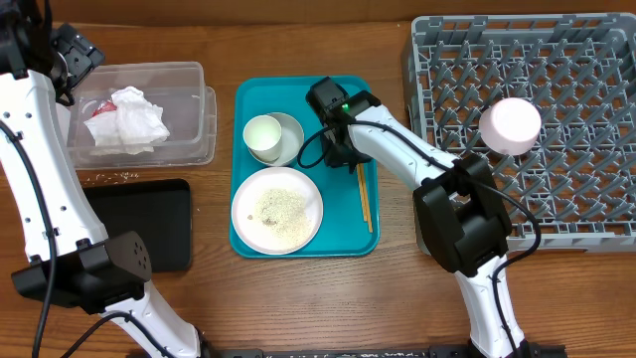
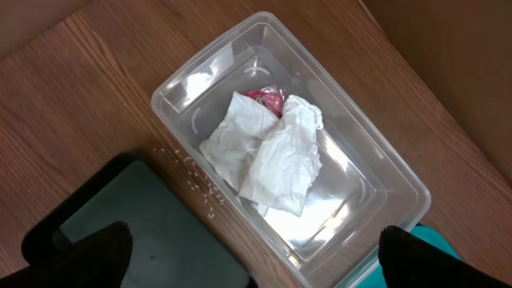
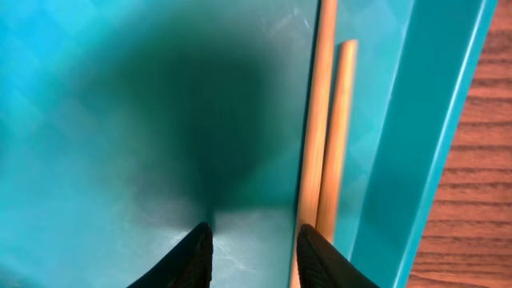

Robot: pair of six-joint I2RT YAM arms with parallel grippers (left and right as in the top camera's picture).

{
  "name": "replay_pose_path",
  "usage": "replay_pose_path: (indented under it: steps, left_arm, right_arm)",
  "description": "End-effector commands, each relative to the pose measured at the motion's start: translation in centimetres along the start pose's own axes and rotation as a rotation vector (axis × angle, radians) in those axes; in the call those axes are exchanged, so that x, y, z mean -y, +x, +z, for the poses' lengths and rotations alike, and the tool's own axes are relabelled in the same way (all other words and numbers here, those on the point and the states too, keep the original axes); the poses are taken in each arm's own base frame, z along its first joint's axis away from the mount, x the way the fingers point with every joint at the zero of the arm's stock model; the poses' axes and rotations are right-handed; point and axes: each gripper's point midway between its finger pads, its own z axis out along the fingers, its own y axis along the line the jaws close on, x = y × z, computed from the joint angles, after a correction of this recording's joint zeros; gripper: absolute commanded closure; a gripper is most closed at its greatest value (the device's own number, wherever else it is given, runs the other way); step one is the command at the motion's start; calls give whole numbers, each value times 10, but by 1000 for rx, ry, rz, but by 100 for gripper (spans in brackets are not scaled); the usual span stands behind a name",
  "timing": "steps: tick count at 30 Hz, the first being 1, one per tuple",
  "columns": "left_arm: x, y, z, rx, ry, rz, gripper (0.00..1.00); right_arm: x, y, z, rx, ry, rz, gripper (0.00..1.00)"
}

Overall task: Sort waste into correct bins and load items into the dishwasher
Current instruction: 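Lower the right gripper and align it along the chopsticks, then close the right gripper on one wooden chopstick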

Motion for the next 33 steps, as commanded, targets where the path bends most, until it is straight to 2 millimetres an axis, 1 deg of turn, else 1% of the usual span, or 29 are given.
replay_pose_path:
  steps: [1,15,18,21,23,33]
  left_arm:
    - [3,2,3,-6,-3,19,0]
    - [3,2,3,-6,-2,19,0]
    - [3,2,3,-6,-3,19,0]
    - [3,2,3,-6,-3,19,0]
    - [3,2,3,-6,-3,19,0]
    - [3,2,3,-6,-3,19,0]
  right_arm:
    - [4,5,11,-18,22,-9,64]
    - [4,3,10,-8,20,-8,64]
    - [3,-3,-1,7,15,-5,64]
    - [1,-14,-16,43,0,2,64]
    - [1,-20,-23,62,-8,7,63]
    - [8,-22,-20,58,-4,22,63]
